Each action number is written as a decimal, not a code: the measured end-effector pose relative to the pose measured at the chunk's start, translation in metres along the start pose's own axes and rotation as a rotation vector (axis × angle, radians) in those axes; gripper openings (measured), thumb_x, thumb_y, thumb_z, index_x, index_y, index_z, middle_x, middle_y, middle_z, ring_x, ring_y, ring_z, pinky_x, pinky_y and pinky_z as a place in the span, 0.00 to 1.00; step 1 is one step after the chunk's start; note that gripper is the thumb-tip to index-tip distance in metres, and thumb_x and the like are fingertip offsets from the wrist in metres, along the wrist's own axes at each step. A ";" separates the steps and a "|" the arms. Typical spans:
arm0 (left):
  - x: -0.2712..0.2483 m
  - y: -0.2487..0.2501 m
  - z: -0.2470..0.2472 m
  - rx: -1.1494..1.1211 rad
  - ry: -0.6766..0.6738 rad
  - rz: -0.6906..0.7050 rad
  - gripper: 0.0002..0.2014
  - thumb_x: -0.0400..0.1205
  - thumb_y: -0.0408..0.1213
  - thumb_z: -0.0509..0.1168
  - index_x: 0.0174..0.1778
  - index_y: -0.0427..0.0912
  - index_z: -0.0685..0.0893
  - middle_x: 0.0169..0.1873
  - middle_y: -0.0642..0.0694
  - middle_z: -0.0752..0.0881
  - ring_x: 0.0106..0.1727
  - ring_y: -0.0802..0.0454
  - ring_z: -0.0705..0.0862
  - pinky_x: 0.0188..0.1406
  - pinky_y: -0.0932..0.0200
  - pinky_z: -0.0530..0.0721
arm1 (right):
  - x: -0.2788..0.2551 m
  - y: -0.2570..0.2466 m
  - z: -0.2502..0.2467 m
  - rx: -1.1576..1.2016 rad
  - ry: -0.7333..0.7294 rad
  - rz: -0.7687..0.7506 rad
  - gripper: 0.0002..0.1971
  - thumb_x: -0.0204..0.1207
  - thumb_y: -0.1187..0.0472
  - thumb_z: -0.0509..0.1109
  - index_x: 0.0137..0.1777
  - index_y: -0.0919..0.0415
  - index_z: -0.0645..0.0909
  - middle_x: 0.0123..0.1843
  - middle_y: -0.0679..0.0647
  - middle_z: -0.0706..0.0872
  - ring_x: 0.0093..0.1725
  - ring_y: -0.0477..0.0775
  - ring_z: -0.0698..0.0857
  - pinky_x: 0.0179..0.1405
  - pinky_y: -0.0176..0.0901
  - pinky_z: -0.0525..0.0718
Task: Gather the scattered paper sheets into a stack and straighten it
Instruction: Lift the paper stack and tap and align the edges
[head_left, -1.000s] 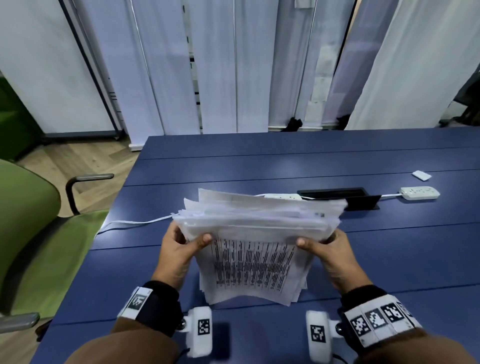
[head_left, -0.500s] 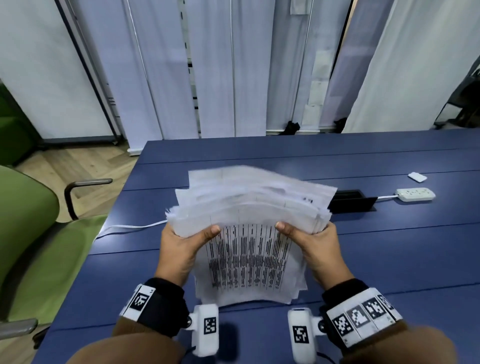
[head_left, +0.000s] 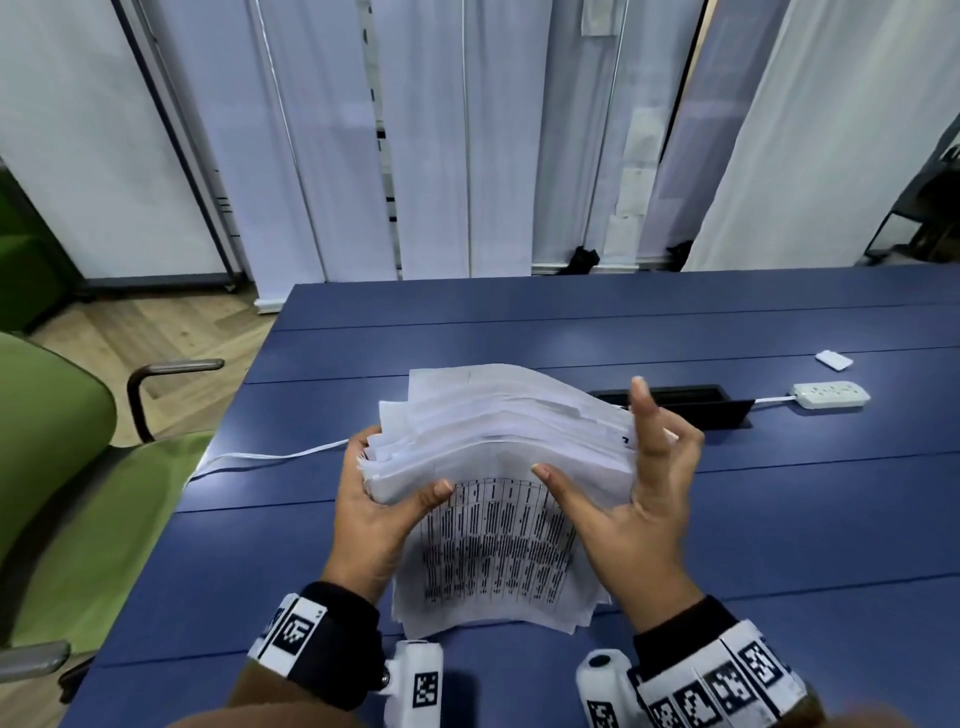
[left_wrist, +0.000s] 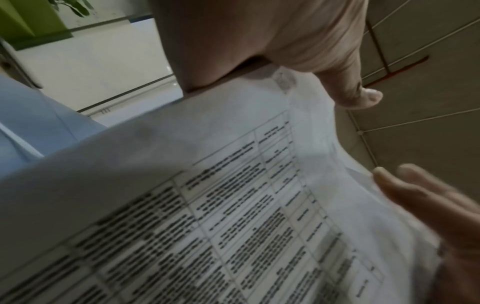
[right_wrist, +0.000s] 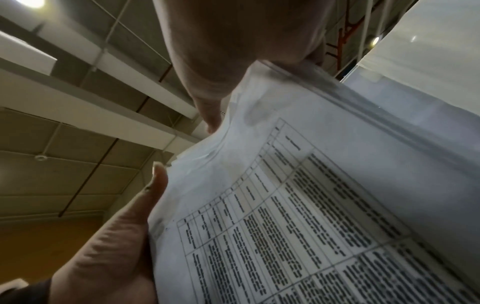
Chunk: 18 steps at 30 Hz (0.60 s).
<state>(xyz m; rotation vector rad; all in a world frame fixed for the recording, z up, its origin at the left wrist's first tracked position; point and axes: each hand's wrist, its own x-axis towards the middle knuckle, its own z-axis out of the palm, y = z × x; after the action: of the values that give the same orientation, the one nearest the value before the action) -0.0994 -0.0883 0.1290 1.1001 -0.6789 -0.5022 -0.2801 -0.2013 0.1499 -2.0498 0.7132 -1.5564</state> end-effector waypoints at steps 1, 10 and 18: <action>-0.001 0.004 0.003 0.009 0.004 0.025 0.53 0.49 0.58 0.85 0.66 0.40 0.71 0.50 0.56 0.87 0.52 0.60 0.87 0.48 0.67 0.84 | 0.001 -0.003 0.001 -0.052 -0.018 0.026 0.44 0.64 0.49 0.81 0.79 0.36 0.62 0.63 0.44 0.63 0.64 0.43 0.74 0.68 0.24 0.70; 0.005 0.022 0.026 0.109 0.110 0.183 0.16 0.74 0.40 0.78 0.56 0.45 0.85 0.47 0.54 0.91 0.49 0.58 0.89 0.47 0.68 0.83 | 0.002 -0.012 -0.001 -0.148 0.035 -0.003 0.16 0.73 0.57 0.75 0.62 0.54 0.85 0.56 0.56 0.70 0.58 0.32 0.73 0.58 0.20 0.72; 0.016 0.026 0.032 0.107 0.168 0.163 0.09 0.70 0.40 0.77 0.43 0.46 0.88 0.40 0.42 0.89 0.43 0.53 0.87 0.47 0.65 0.82 | 0.016 -0.005 0.003 -0.098 0.057 0.011 0.06 0.74 0.61 0.76 0.50 0.57 0.89 0.51 0.54 0.73 0.46 0.44 0.80 0.40 0.47 0.89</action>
<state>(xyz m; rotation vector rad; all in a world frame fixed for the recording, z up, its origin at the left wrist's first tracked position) -0.1101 -0.1090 0.1666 1.1619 -0.6475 -0.2329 -0.2726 -0.2076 0.1640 -2.0747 0.8351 -1.6089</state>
